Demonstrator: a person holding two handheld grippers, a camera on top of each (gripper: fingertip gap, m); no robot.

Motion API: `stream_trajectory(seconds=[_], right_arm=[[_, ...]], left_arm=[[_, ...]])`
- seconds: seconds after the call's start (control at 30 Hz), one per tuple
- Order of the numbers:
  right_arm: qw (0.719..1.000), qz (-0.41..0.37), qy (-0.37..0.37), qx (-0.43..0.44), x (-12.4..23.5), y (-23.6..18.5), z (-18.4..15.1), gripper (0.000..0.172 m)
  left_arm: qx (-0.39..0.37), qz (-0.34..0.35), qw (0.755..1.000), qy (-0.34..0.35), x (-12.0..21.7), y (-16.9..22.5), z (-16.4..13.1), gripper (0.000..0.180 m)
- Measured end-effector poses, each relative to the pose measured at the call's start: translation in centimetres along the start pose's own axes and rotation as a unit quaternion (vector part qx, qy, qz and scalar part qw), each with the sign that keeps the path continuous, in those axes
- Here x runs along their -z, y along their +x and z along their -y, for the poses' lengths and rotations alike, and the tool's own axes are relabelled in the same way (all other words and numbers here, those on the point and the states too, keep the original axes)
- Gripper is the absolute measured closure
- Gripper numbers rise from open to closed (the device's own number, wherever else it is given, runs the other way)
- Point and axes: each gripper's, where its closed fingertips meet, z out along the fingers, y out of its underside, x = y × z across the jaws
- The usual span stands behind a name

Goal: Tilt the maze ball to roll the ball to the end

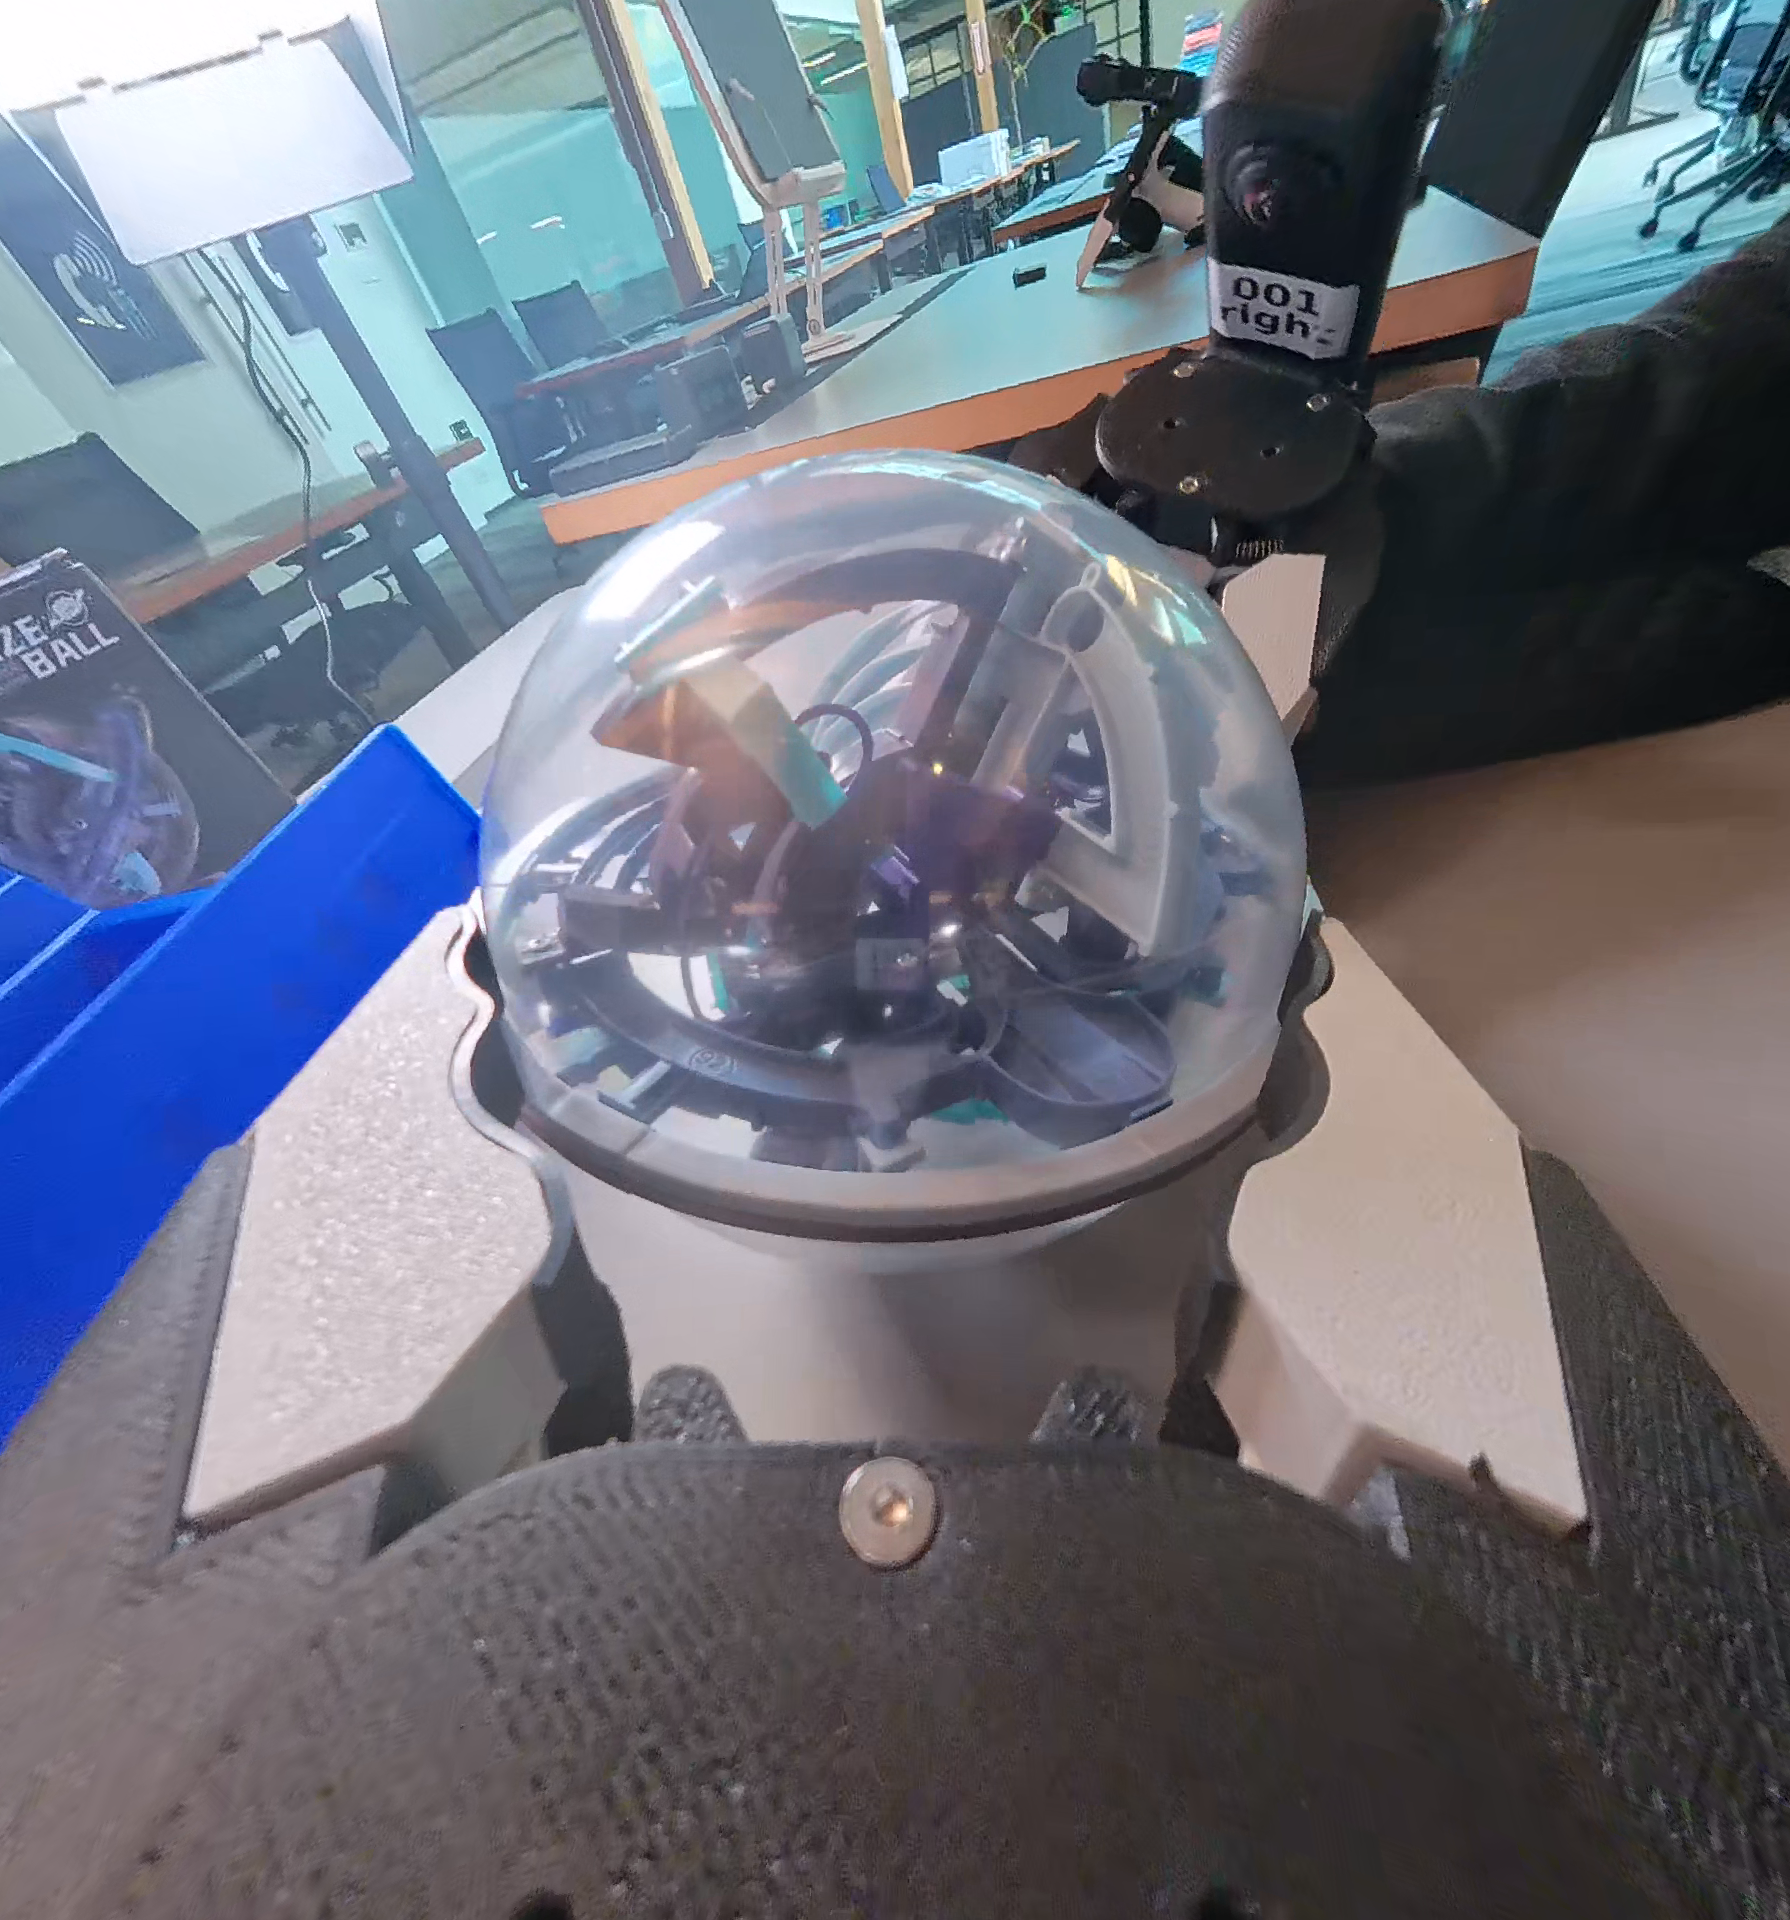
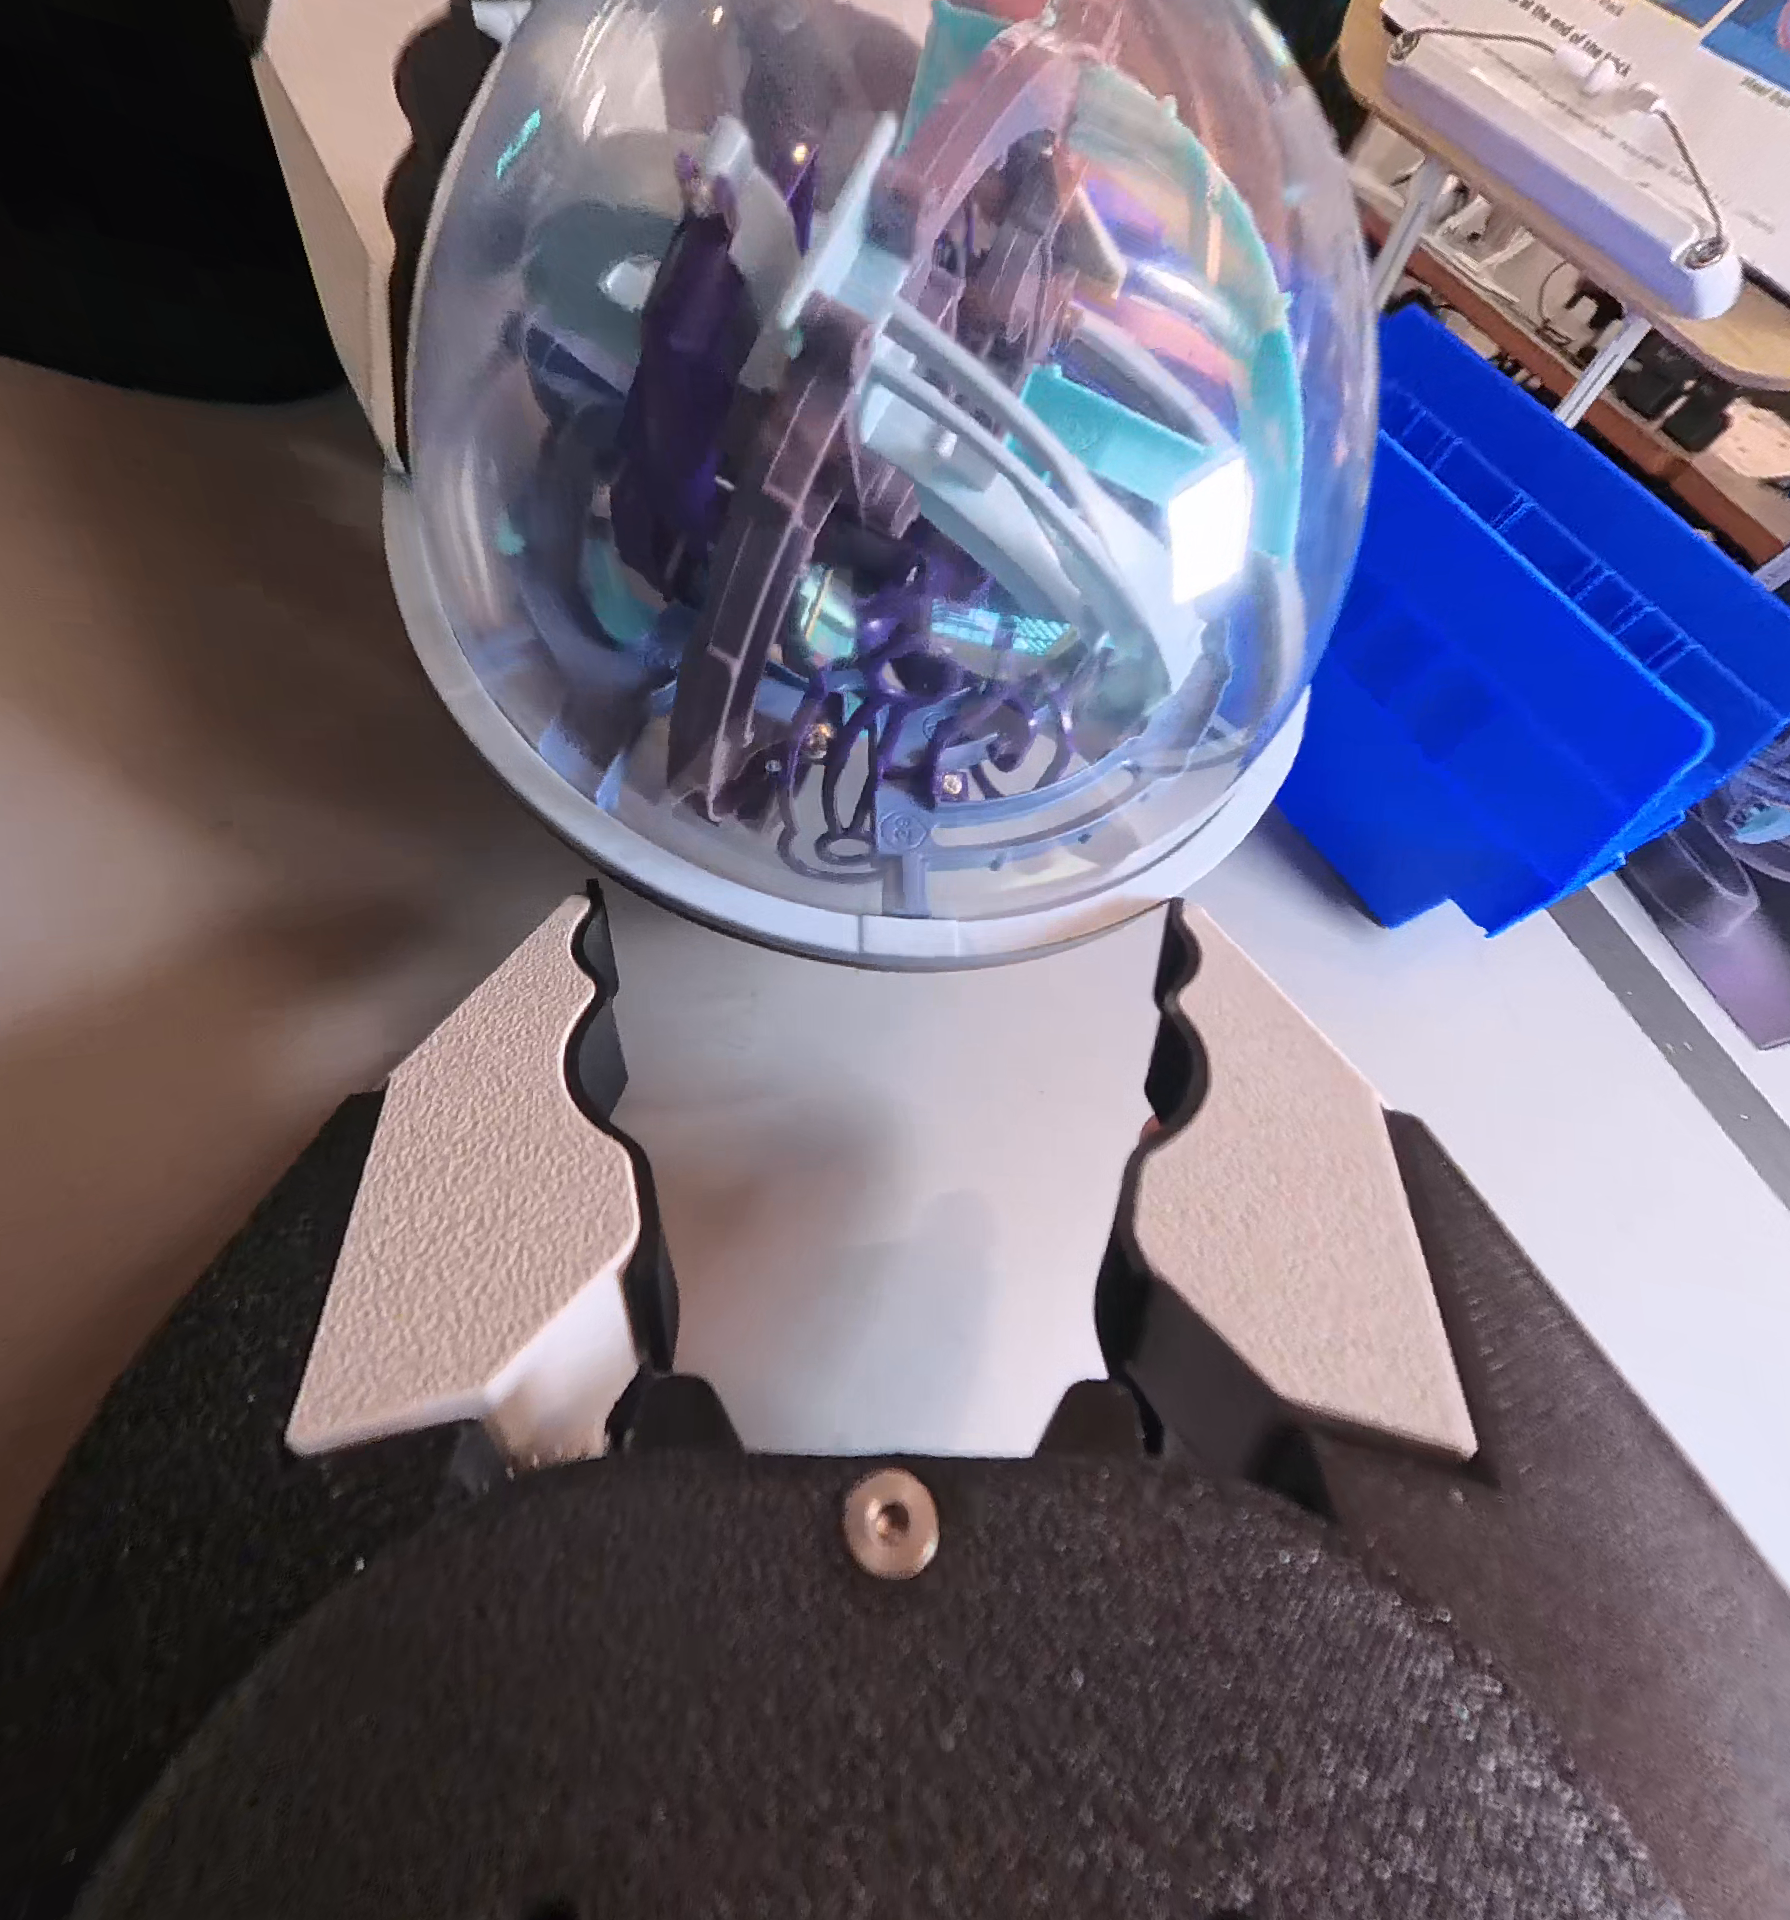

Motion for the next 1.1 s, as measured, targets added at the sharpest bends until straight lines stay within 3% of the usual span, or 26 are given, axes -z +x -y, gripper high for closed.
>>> stream_trajectory(seconds=[0.17, 0.3, 0.5, 0.7, 0.83, 0.9, 1.0, 1.1], right_arm=[[0.984, 0.108, 0.059, -0.131, 1.0, 0.2, 1.3, 0.06], [0.927, 0.242, 0.083, -0.276, 1.8, 0.9, 1.6, 0.049], [0.902, 0.297, 0.098, -0.299, 0.4, 2.0, 2.7, 0.038], [0.893, 0.322, 0.113, -0.294, -0.5, 1.0, 4.0, 0.041], [0.892, 0.322, 0.098, -0.301, -0.1, 1.0, 2.9, 0.042], [0.9, 0.316, 0.09, -0.287, 0.2, 0.9, 2.5, 0.043], [0.911, 0.306, 0.079, -0.266, 0.4, 0.9, 2.0, 0.044], [0.92, 0.295, 0.071, -0.249, 0.7, 0.7, 1.7, 0.045]], left_arm=[[-0.034, -0.008, 0.999, -0.009, 0.0, 0.2, 0.0, 0.037], [-0.144, -0.019, 0.987, -0.065, -0.1, 0.2, -0.3, 0.036], [-0.295, -0.029, 0.945, -0.137, -0.4, 0.5, -0.3, 0.037], [-0.326, -0.044, 0.931, -0.157, -0.1, 0.7, -0.3, 0.037], [-0.29, -0.008, 0.943, -0.161, 1.0, -0.8, 0.5, 0.036], [-0.232, 0.028, 0.96, -0.152, 1.8, -1.7, 0.7, 0.037], [-0.049, 0.067, 0.989, -0.119, 2.9, -2.5, -0.7, 0.046], [0.18, 0.022, 0.982, -0.046, 3.3, -1.1, -1.3, 0.061]])
